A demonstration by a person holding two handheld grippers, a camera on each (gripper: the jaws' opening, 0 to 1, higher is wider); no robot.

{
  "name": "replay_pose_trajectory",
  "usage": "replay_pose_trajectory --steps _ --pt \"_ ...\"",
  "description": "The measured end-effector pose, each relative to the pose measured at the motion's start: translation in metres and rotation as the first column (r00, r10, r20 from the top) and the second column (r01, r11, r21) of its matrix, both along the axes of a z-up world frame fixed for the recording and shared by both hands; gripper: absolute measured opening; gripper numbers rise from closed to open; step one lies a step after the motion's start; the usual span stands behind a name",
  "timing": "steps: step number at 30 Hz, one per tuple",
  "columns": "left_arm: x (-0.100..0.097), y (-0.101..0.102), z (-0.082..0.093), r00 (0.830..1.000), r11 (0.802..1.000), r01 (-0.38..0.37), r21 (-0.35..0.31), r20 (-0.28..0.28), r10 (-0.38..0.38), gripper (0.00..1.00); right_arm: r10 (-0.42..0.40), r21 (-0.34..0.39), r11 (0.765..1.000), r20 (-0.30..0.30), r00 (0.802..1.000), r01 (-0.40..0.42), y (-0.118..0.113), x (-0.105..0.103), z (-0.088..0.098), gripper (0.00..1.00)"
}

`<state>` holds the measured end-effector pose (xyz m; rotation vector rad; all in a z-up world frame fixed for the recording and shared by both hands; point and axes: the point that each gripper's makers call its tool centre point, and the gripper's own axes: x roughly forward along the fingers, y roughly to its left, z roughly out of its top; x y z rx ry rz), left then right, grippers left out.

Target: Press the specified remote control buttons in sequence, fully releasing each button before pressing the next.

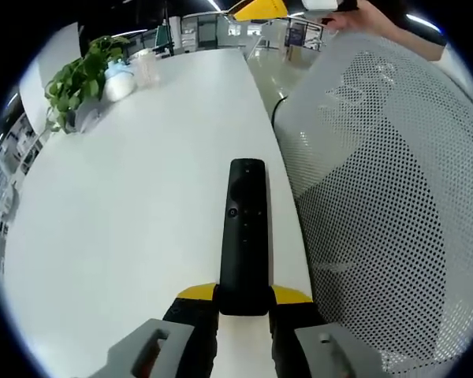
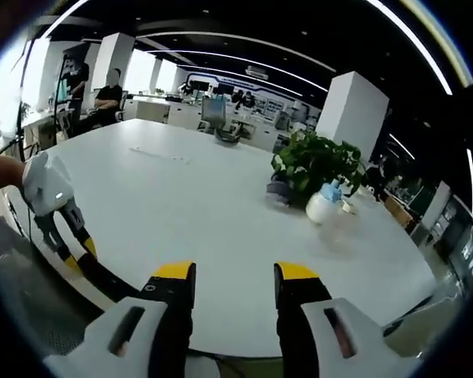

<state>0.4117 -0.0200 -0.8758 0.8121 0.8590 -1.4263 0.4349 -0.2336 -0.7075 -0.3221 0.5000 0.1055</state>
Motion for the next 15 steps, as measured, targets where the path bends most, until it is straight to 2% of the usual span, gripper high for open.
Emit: replay_pose_trajectory --steps 15 --pt "0.012 -0.001 0.000 0.998 0.998 -0.056 0.004 0.020 0.056 0.24 0.009 -0.010 1.000 -0.021 1.000 -0.009 0.001 -0.001 -0.004 0.41"
